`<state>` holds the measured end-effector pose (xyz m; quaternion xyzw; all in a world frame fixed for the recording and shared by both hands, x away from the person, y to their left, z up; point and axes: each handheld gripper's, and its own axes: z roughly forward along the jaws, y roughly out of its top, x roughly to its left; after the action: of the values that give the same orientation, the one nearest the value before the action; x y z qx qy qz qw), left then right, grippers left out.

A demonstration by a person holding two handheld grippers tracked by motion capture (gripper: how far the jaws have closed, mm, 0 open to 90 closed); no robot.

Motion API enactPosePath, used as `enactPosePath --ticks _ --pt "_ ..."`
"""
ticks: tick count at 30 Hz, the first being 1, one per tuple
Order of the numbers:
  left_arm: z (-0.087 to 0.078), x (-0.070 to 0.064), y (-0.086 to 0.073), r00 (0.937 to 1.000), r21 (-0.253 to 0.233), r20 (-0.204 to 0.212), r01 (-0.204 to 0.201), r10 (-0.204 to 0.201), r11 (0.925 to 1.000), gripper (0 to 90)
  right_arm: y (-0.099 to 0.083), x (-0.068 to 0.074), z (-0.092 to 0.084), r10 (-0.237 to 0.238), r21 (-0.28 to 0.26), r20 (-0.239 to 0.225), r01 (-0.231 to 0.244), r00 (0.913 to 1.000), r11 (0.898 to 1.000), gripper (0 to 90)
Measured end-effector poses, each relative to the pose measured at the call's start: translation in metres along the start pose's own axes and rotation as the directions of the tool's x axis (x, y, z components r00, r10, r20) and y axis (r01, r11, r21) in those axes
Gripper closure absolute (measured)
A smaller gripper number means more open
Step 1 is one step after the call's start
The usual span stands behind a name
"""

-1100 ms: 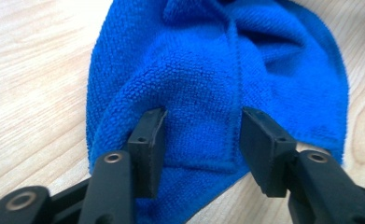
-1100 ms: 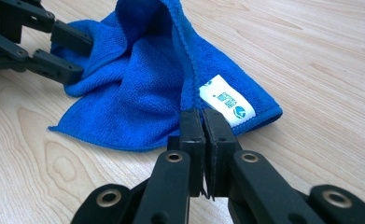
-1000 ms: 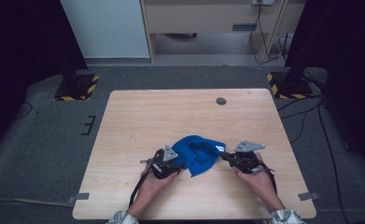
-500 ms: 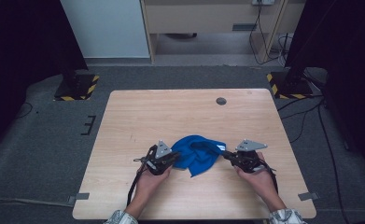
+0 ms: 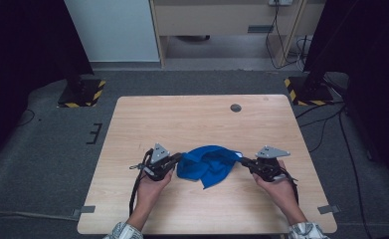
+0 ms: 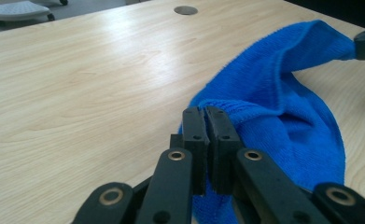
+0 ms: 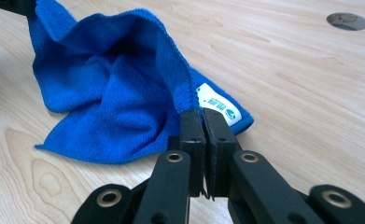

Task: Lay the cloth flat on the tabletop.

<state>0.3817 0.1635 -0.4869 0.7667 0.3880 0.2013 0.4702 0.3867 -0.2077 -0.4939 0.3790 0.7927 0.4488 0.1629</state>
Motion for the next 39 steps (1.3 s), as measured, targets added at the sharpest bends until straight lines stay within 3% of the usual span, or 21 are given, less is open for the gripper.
enactPosePath --ticks 11,18,29,39 --pt "-0.004 0.010 0.005 0.9991 -0.023 -0.016 0.040 -0.040 0.9990 87.1 0.011 -0.006 -0.010 0.024 -0.050 0.010 -0.024 0.9997 0.998 87.9" --pt "-0.004 0.011 0.020 0.9984 -0.034 -0.009 0.056 -0.056 0.9978 87.1 0.024 -0.006 -0.018 -0.002 -0.054 0.024 0.003 0.9997 0.999 88.0" --pt "0.002 0.027 0.034 0.9962 -0.021 -0.039 0.077 -0.078 0.9968 87.2 0.032 -0.020 -0.023 0.011 -0.052 0.041 -0.009 0.9991 0.999 88.2" --pt "0.005 0.019 0.042 0.9963 -0.024 -0.014 0.085 -0.085 0.9961 87.3 0.040 -0.026 -0.025 0.024 -0.074 0.039 -0.021 0.9990 0.997 88.4"
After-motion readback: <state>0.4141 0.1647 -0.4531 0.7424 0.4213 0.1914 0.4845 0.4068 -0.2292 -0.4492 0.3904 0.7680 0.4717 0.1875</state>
